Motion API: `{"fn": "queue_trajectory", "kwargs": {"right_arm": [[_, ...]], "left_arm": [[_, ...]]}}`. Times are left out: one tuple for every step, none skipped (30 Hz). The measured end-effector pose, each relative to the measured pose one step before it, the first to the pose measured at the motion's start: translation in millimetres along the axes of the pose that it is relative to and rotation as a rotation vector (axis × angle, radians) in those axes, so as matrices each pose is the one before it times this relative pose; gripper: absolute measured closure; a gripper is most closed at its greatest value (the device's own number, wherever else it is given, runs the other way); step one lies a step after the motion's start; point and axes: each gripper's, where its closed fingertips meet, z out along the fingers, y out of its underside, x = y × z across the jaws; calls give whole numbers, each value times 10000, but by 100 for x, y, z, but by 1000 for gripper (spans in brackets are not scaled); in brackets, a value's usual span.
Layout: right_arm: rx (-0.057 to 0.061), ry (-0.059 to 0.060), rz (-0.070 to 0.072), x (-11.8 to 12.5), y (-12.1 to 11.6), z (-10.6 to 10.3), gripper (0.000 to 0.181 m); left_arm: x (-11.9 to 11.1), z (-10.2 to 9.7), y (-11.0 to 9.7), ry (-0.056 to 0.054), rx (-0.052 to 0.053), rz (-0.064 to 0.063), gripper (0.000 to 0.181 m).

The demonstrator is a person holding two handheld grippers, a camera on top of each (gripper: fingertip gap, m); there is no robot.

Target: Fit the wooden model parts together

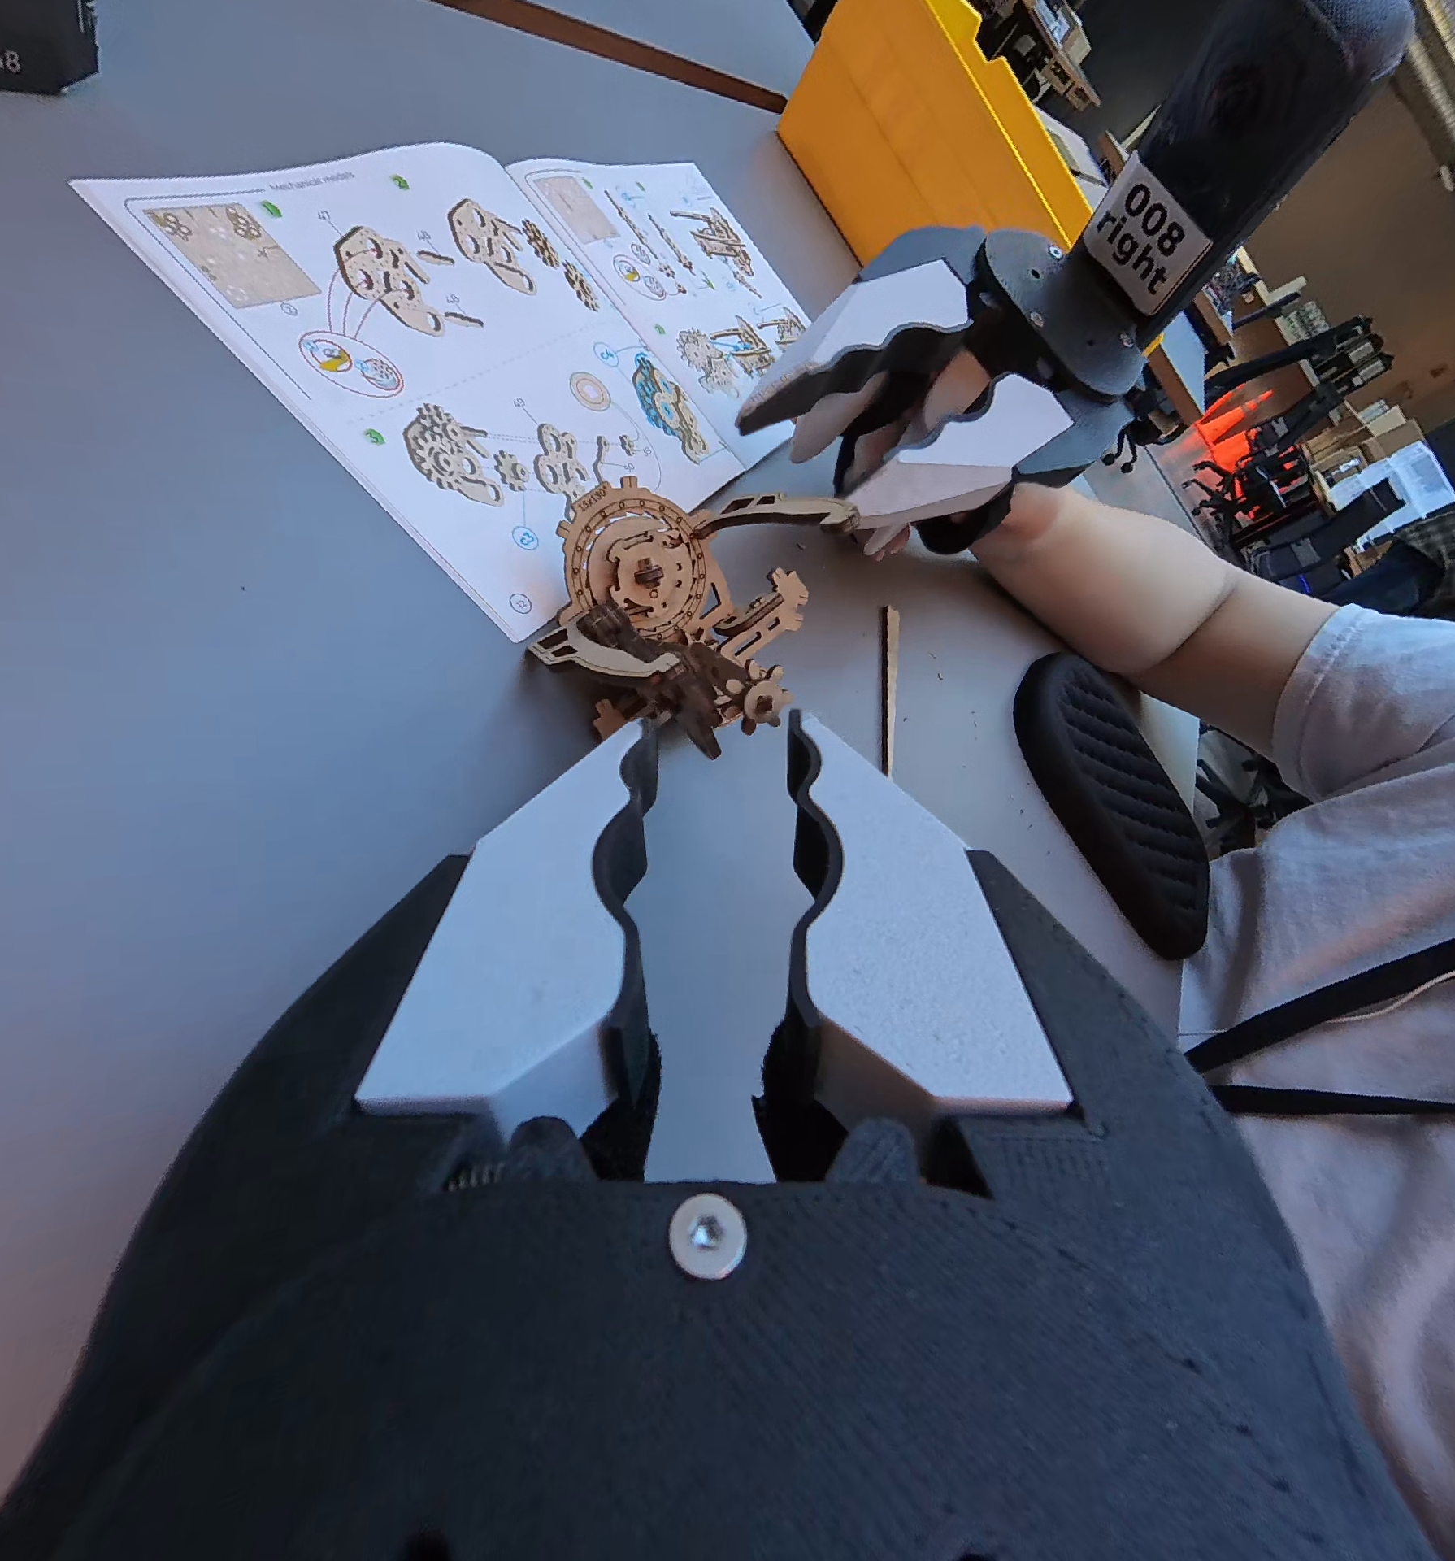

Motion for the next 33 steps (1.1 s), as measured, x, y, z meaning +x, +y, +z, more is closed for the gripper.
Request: {"fn": "queue_trajectory", "kwargs": {"right_arm": [[-74,87,-240,122,131,13,152],[-30,48,-263,50,74,-11,151],[21,-39,-254,-108,-19,-17,152],[-5,24,-198,-15,5,-16,152],[-34,54,-124,55,32,-5,152],[-20,-40,-74,-79,36,27,152],[-40,-23,-61,-47,84,48,152],[-71,77,-48,99,147,60,152],[-48,11,-28,11,53,42,153],[11,-37,-62,-86,-32,20,153],[1,-22,-66,-77,-4,0,153],[-11,45,1,44,-16,-13,154],[-36,125,68,183,9,-21,154],[0,99,71,178,-55,-48,155],[102,36,43,91,-207,-82,155],[118,58,27,123,-245,-126,155],[115,152,22,288,-256,-149,156],[153,207,-8,406,-363,-234,156],[200,237,-47,471,-543,-341,157],[221,339,-41,647,-773,-498,157],[243,457,-68,830,-1138,-707,157],[258,561,-34,1002,-1600,-913,158],[254,482,8,927,-2068,-1102,158],[346,340,-16,789,-2465,-1273,158],[398,300,5,794,-2604,-1388,158],[396,278,57,821,-2520,-1450,157],[392,236,129,783,-2276,-1446,157],[355,161,168,674,-1935,-1370,157],[336,126,162,610,-1609,-1252,158],[318,108,126,558,-1331,-1113,158],[259,153,90,630,-1051,-947,158],[168,187,53,672,-785,-739,158],[85,154,24,604,-599,-565,158]], "left_arm": [[-71,-110,45,-16,-28,13,153],[-100,-106,39,-40,-25,-19,153],[-78,-96,45,-9,-27,-44,153],[18,-93,30,41,-14,-35,153],[20,-99,27,32,-20,-27,153],[-12,-75,47,9,-31,-13,153],[-24,-59,31,-6,-22,4,153],[-13,-32,58,6,-29,0,153],[4,30,105,21,-50,-31,153],[22,94,166,59,-80,-75,154],[58,178,296,97,-155,-103,154],[51,240,351,87,-197,-90,154],[-4,285,308,27,-179,-55,153],[18,319,239,18,-146,-8,153],[33,309,222,-8,-143,-15,153],[-29,276,124,-62,-88,-41,153],[-12,239,-19,-69,11,-36,153],[-49,221,-48,-102,31,-62,153],[-132,182,27,-147,-8,-105,152],[-211,144,66,-193,-12,-141,152],[-45,143,-11,-82,45,-175,151],[264,124,-43,111,47,-174,151],[292,103,-66,115,53,-166,152],[127,106,-102,17,87,-119,152],[-136,106,-21,-132,39,-54,153],[-321,103,63,-247,-31,18,153],[-388,72,71,-288,-49,64,154],[-343,71,35,-261,-21,85,155],[-211,52,40,-173,-24,77,158],[-82,56,39,-75,-15,32,160],[31,37,-23,24,29,-22,162],[118,29,-32,105,31,-49,166],[151,29,18,146,2,-44,170]]}}
